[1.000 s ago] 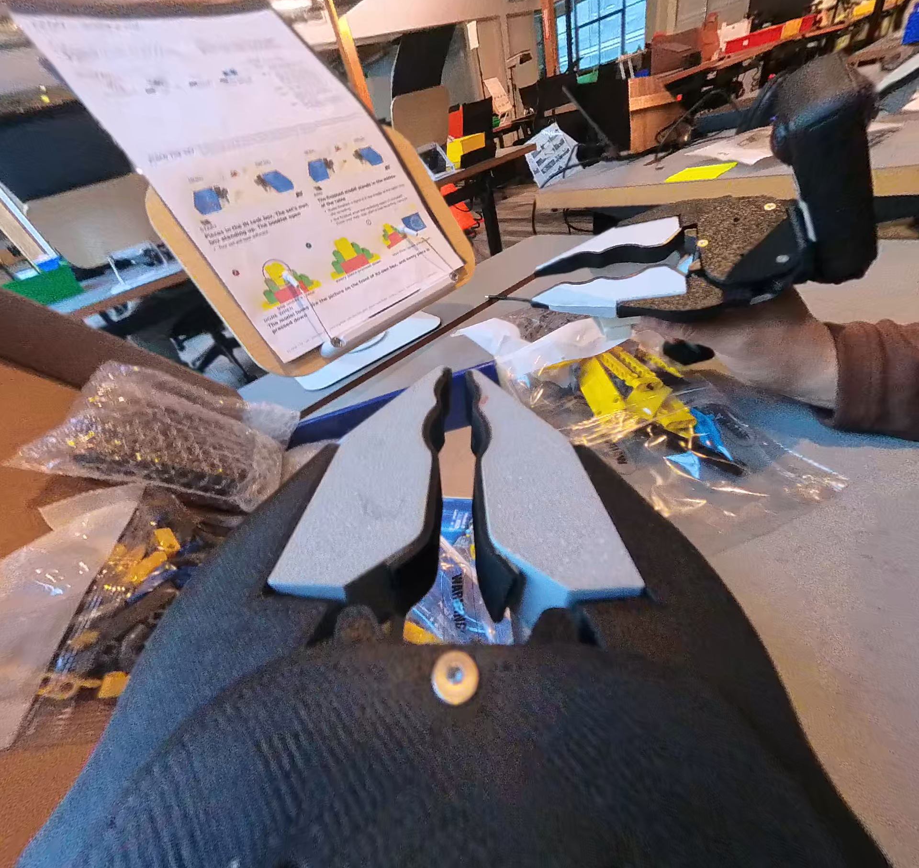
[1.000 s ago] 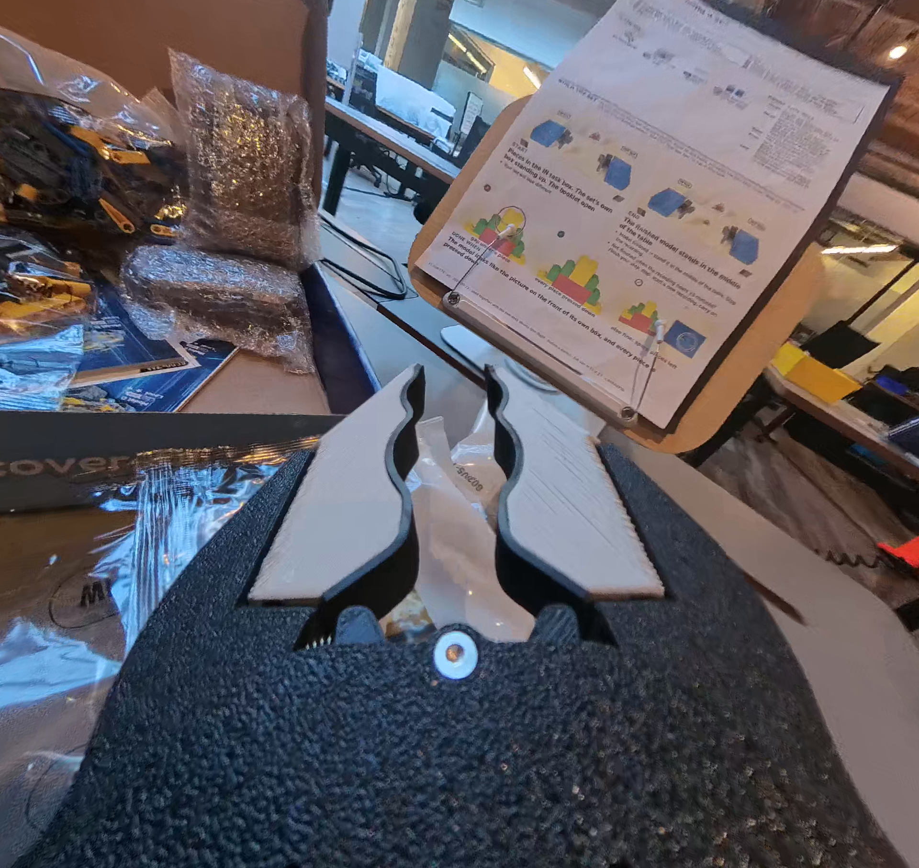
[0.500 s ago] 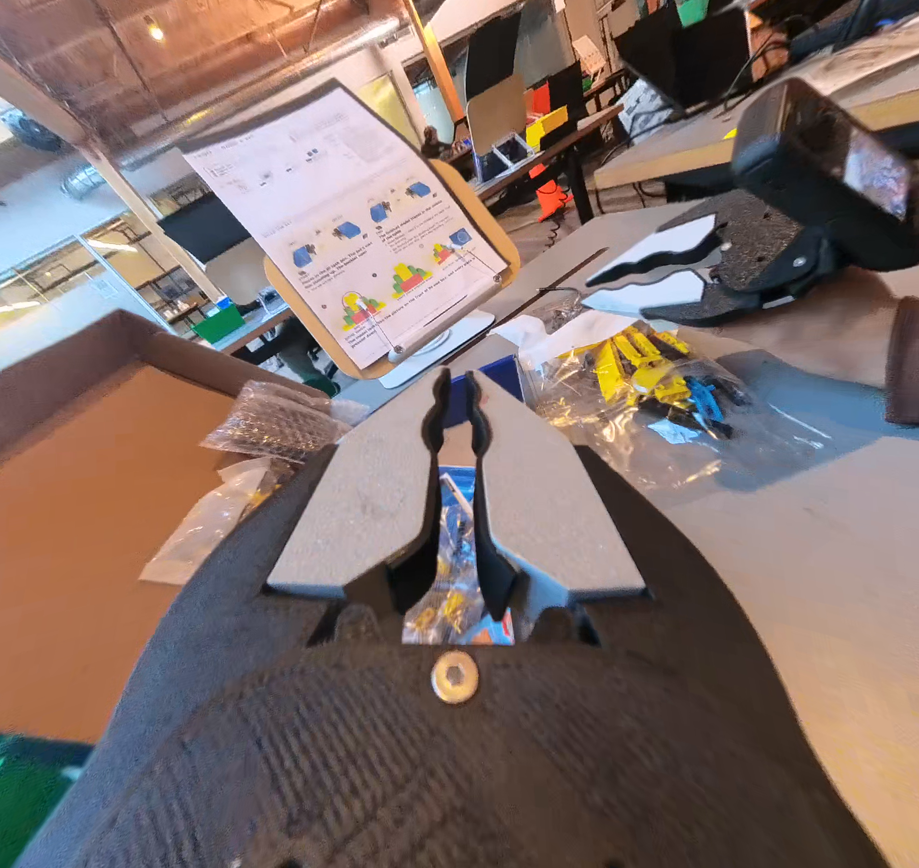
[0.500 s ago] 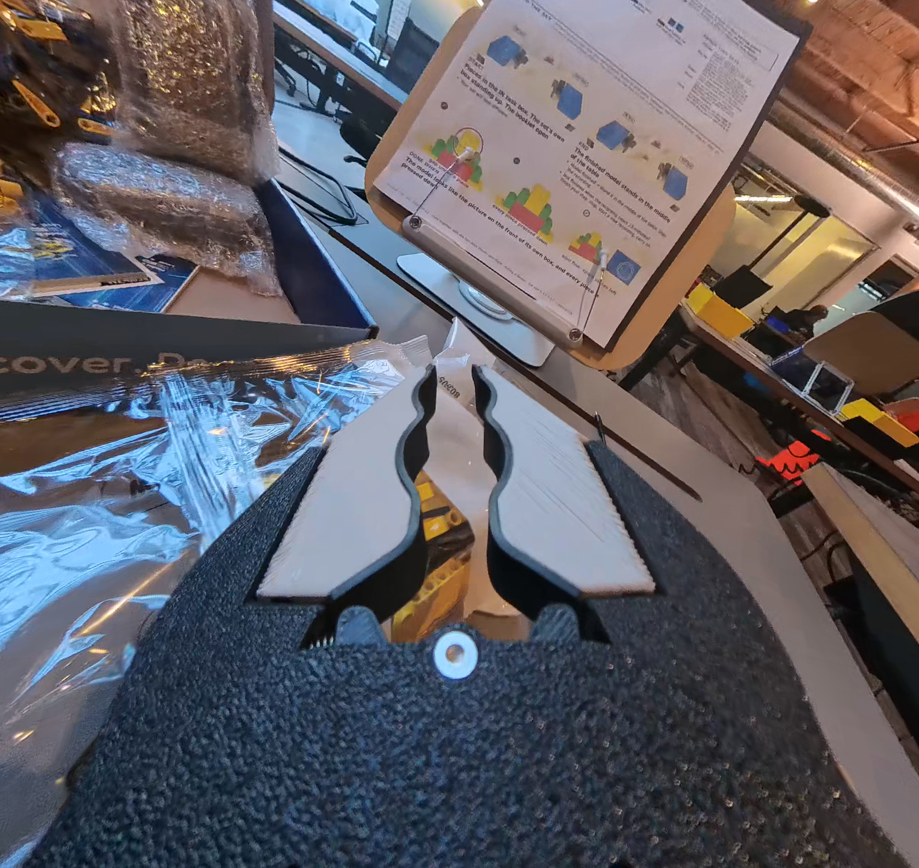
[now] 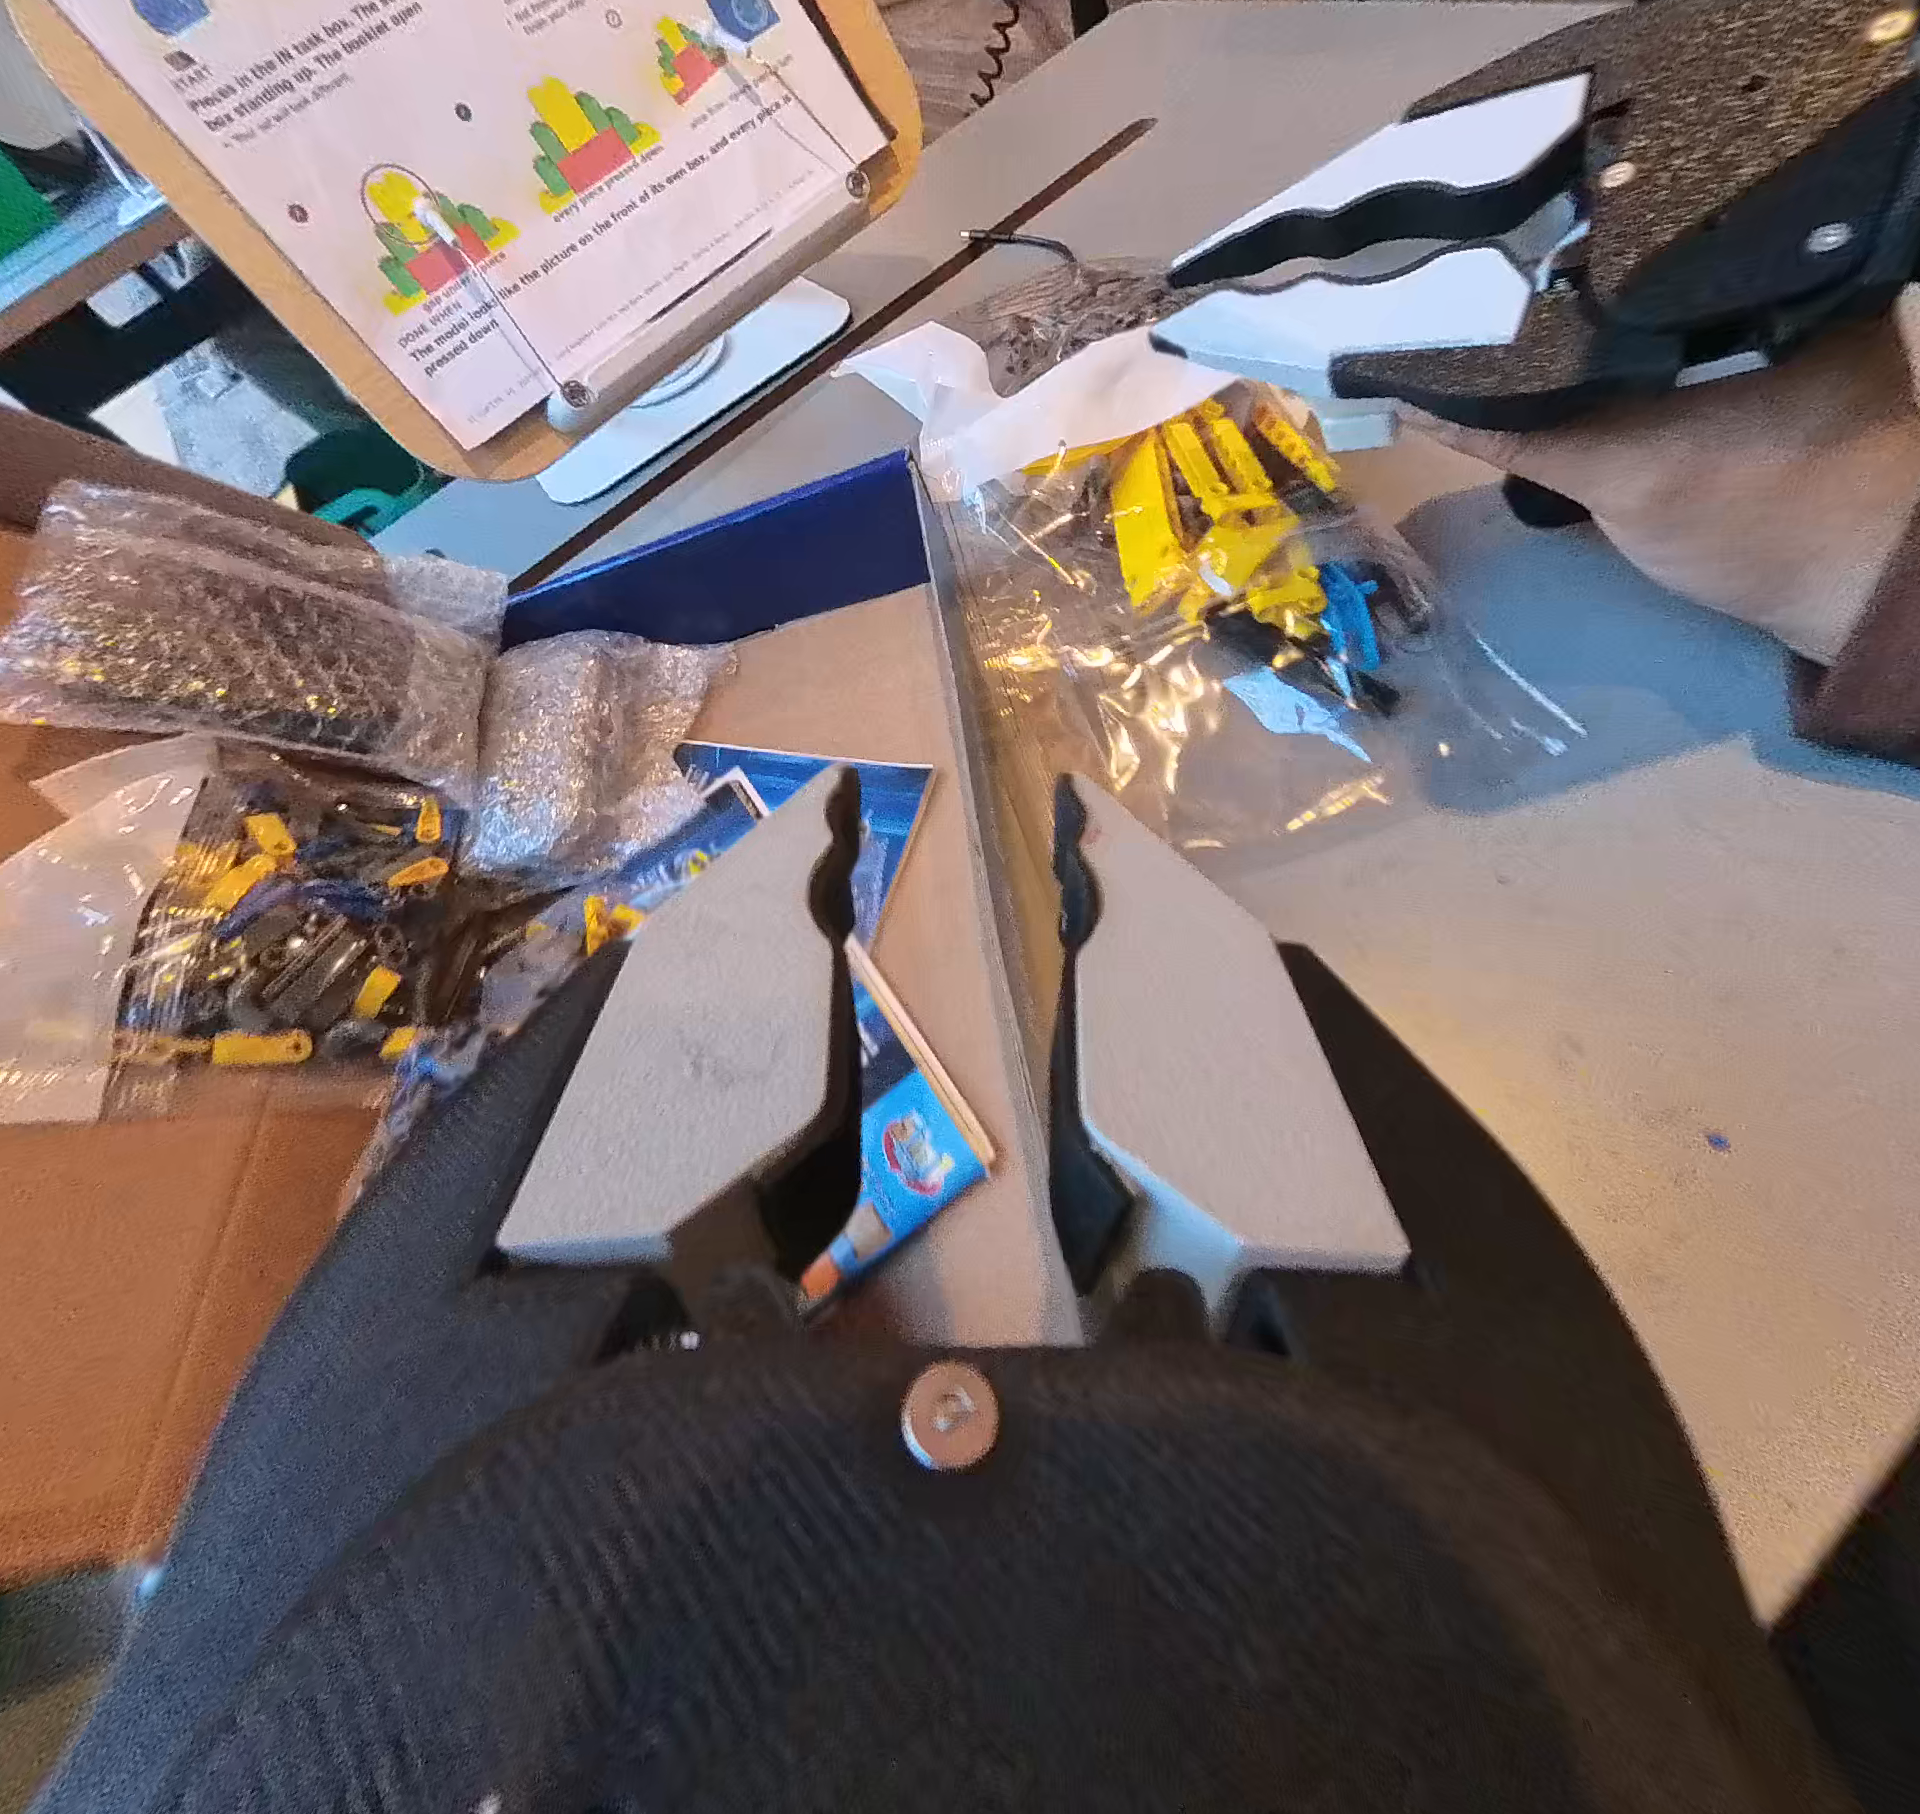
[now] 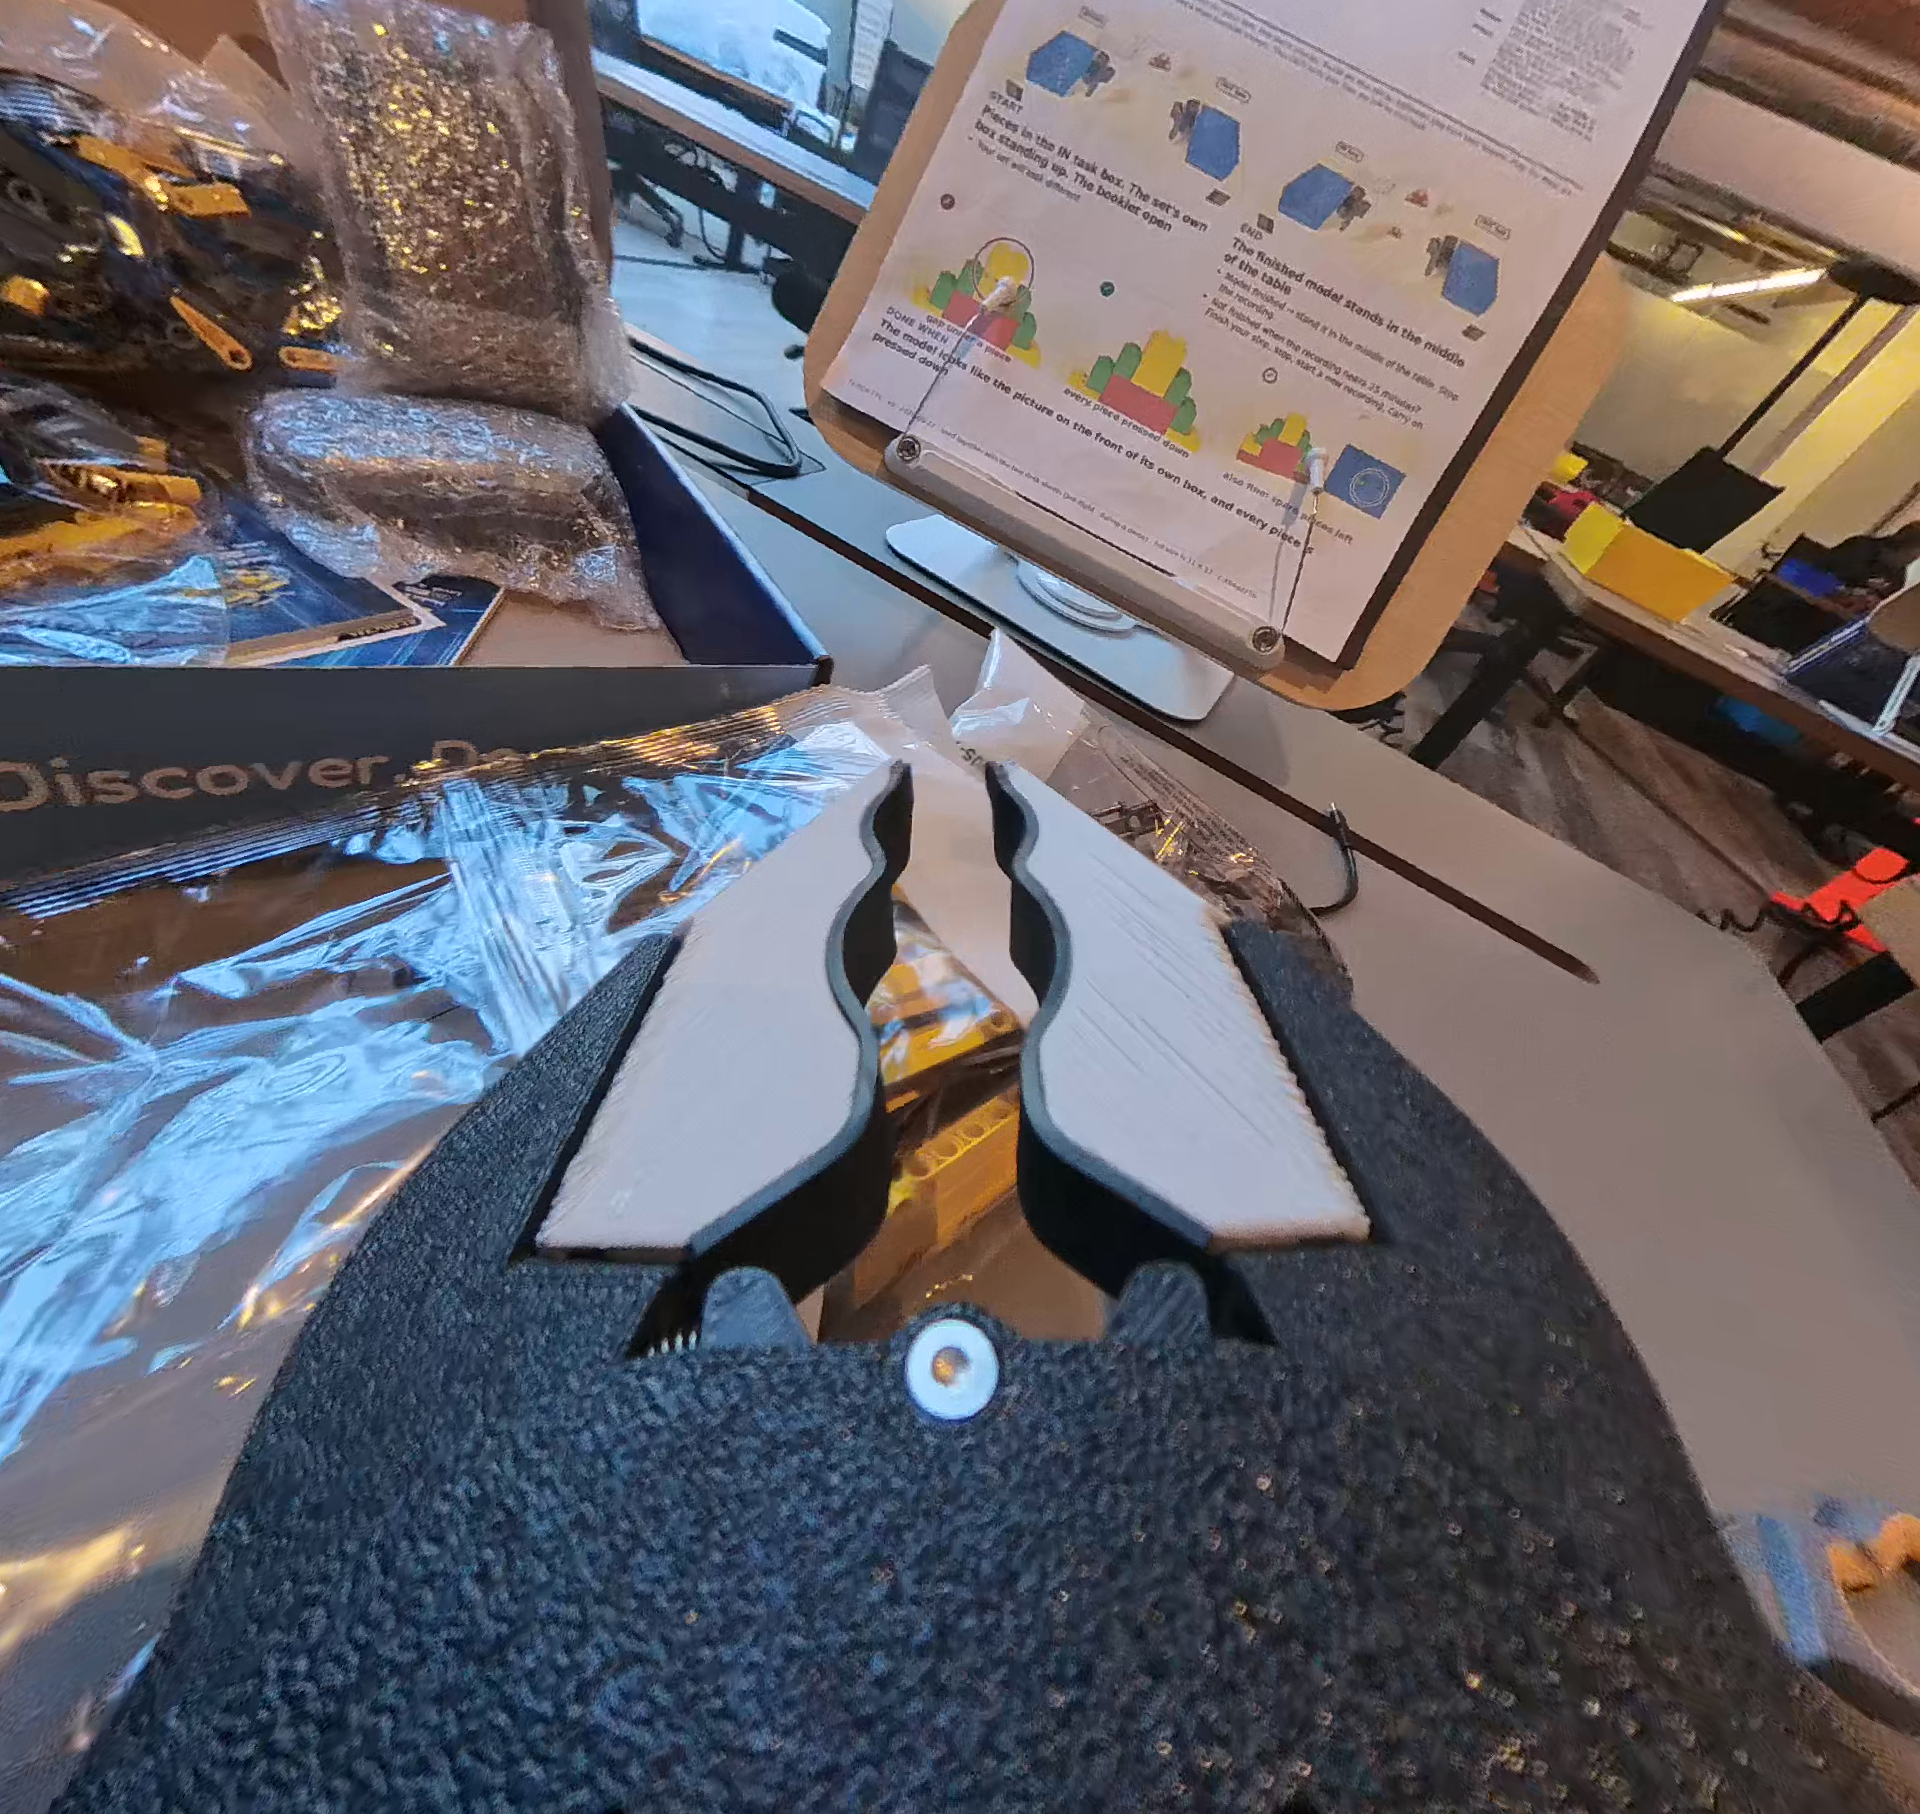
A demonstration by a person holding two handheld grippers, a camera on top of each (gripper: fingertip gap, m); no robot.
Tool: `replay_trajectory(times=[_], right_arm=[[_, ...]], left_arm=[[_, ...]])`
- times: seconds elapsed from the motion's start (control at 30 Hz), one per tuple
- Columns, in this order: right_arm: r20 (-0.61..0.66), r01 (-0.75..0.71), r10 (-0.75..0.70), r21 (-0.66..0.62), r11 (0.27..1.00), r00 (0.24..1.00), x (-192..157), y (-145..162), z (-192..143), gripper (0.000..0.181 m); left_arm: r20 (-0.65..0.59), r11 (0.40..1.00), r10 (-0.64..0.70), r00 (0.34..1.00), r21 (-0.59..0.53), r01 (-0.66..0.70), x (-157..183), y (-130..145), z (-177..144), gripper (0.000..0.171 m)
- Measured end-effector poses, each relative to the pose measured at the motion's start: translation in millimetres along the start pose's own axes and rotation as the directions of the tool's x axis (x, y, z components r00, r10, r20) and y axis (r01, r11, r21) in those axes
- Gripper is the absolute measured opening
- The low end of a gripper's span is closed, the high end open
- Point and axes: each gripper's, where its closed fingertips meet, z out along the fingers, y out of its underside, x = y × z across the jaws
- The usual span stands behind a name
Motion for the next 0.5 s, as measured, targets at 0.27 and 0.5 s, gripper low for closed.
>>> replay_trajectory(times=[0.27, 0.5], right_arm=[[0.005, -0.102, 0.102, -0.030, 0.994, 0.995, 14.6, 13.9, 11.3, 0.014], [-0.025, -0.067, 0.066, -0.020, 0.998, 0.997, 27.9, 17.7, 12.8, 0.016]], left_arm=[[-0.004, 0.997, 0.043, 0.999, 0.063, -0.042, -32.4, -13.0, 68.1, 0.035], [-0.078, 0.977, 0.002, 0.997, 0.214, 0.015, -28.4, -16.6, 72.7, 0.024]])
